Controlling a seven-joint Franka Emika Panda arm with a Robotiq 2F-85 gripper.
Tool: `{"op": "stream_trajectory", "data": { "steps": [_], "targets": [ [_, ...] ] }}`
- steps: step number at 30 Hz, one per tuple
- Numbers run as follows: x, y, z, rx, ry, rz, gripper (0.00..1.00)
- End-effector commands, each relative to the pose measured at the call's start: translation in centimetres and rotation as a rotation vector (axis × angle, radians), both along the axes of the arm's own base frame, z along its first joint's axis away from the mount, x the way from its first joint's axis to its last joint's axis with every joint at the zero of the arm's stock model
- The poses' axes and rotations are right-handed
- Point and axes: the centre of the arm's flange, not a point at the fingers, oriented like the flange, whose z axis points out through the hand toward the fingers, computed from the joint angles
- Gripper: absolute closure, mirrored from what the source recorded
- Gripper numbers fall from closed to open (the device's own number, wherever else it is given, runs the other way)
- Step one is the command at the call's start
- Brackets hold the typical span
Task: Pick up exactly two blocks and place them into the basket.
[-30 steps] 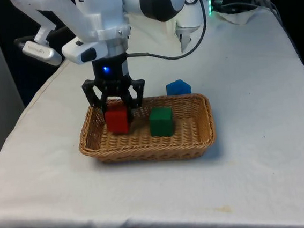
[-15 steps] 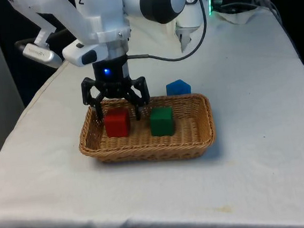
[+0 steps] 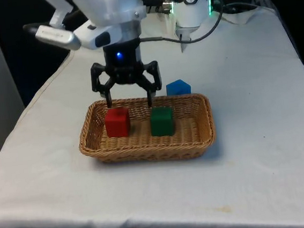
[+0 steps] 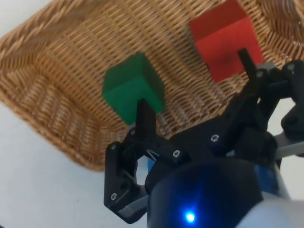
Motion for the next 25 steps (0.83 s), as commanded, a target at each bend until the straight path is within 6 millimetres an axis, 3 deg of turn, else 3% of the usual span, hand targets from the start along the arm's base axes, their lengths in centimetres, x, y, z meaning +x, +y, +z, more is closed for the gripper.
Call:
{"op": "stream_trajectory", "data": {
  "steps": [1, 15, 16, 21, 25],
  "targets": [
    [-0.1, 0.4, 0.6, -0.009, 0.007, 0.003, 0.0],
    [0.3, 4.8, 4.5, -0.035, 0.017, 0.044, 0.0],
    [0.4, 4.4, 4.2, -0.028, 0.013, 0.045, 0.0],
    [0.2, 6.8, 5.5, -0.035, 0.016, 0.049, 0.0],
    [0.3, 7.4, 5.6, -0.028, 0.018, 0.052, 0.0]
  ]
}}
